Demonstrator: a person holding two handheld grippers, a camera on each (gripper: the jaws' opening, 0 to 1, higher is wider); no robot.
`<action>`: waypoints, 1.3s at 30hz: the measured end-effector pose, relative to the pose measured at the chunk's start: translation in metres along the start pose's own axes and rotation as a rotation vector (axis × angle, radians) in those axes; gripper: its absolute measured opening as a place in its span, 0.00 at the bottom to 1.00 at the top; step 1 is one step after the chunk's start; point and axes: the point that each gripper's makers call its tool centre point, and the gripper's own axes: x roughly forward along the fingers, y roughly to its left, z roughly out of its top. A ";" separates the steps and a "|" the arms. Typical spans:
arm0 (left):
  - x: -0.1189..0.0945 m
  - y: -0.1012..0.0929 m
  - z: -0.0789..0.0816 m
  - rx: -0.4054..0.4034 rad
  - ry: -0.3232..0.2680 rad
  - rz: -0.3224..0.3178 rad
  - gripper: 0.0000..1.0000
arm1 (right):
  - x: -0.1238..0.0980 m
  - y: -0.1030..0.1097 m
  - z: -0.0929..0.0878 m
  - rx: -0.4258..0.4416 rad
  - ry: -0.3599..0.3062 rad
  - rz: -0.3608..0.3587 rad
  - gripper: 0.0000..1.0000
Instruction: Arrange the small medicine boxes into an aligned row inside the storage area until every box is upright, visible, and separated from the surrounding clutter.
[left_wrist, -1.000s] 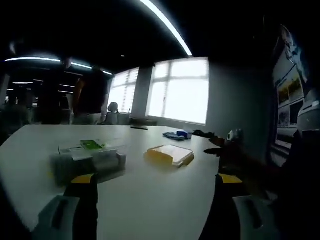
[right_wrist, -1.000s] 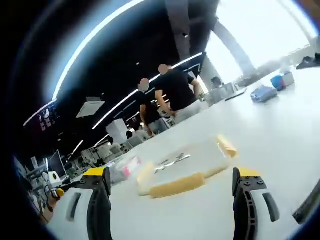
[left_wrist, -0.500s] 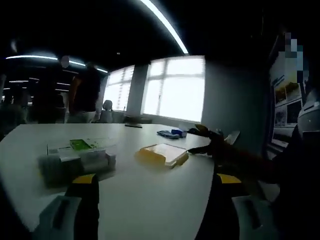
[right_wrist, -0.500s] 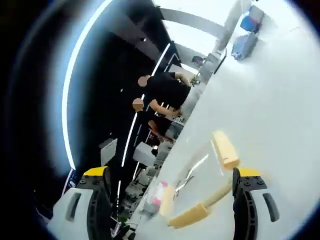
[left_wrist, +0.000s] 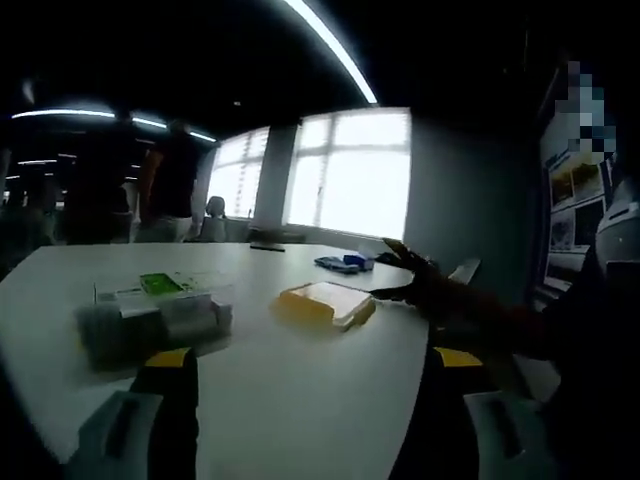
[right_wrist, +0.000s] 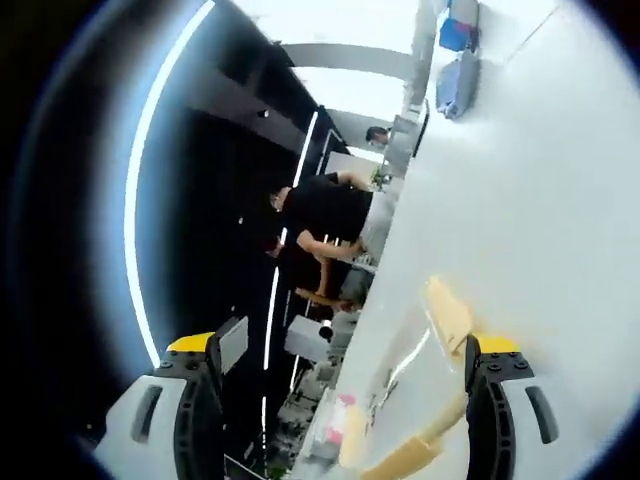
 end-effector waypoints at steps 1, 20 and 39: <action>0.000 -0.001 0.000 0.001 0.001 -0.001 0.95 | 0.001 0.001 0.001 -0.030 -0.005 0.002 0.99; -0.007 0.001 -0.001 0.014 0.006 0.009 0.95 | 0.034 -0.068 0.019 -0.504 0.296 -0.233 0.27; -0.012 0.002 -0.005 0.011 0.013 0.021 0.94 | 0.054 -0.064 -0.008 -0.765 0.308 -0.278 0.03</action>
